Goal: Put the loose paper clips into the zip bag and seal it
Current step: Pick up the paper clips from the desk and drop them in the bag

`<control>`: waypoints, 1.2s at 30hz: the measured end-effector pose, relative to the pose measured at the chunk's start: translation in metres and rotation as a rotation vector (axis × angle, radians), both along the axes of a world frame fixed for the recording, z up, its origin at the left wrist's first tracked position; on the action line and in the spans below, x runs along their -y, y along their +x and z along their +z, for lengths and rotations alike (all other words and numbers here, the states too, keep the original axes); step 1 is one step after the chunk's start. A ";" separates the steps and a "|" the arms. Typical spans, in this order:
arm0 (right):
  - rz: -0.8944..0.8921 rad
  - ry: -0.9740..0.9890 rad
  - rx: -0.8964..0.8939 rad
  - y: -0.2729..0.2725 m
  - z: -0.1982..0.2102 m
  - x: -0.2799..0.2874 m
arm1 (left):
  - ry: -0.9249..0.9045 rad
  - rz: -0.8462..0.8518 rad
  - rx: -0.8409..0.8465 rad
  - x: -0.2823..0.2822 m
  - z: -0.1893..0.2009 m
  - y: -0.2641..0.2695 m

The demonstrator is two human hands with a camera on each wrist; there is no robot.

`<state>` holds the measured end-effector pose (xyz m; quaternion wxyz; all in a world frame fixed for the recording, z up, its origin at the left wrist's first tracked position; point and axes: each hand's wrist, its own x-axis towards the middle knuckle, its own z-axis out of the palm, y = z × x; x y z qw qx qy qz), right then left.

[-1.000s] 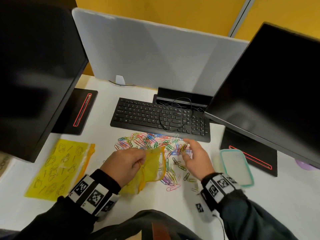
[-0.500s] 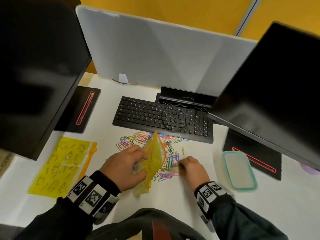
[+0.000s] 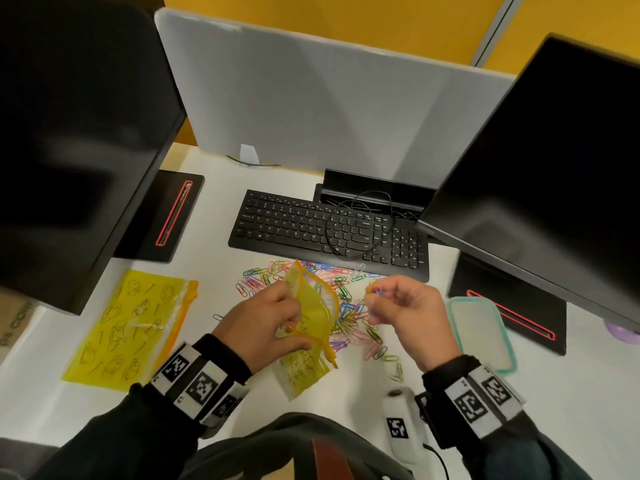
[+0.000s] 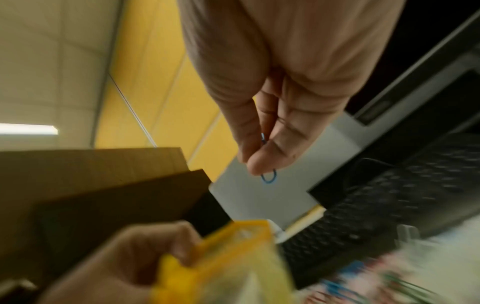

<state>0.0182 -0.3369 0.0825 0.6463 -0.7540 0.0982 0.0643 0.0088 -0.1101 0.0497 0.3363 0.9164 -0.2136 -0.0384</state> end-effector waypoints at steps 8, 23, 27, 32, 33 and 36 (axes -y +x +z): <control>0.127 -0.197 0.025 0.004 0.011 -0.035 | -0.006 -0.044 0.026 0.005 -0.001 0.000; 0.195 -0.806 -0.225 -0.005 -0.089 0.016 | 0.004 0.007 0.010 -0.005 -0.002 0.002; 0.114 -0.590 -0.139 0.012 -0.082 0.014 | 0.016 0.025 0.003 -0.007 0.001 0.002; 0.737 -1.044 -0.170 0.023 -0.080 0.021 | -0.001 0.044 -0.023 -0.010 0.002 -0.001; 0.776 -1.080 -0.151 0.025 -0.081 0.020 | -0.002 0.046 -0.019 -0.010 0.002 -0.002; 0.735 -1.098 -0.027 0.029 -0.089 0.017 | -0.006 0.047 -0.006 -0.009 0.004 -0.002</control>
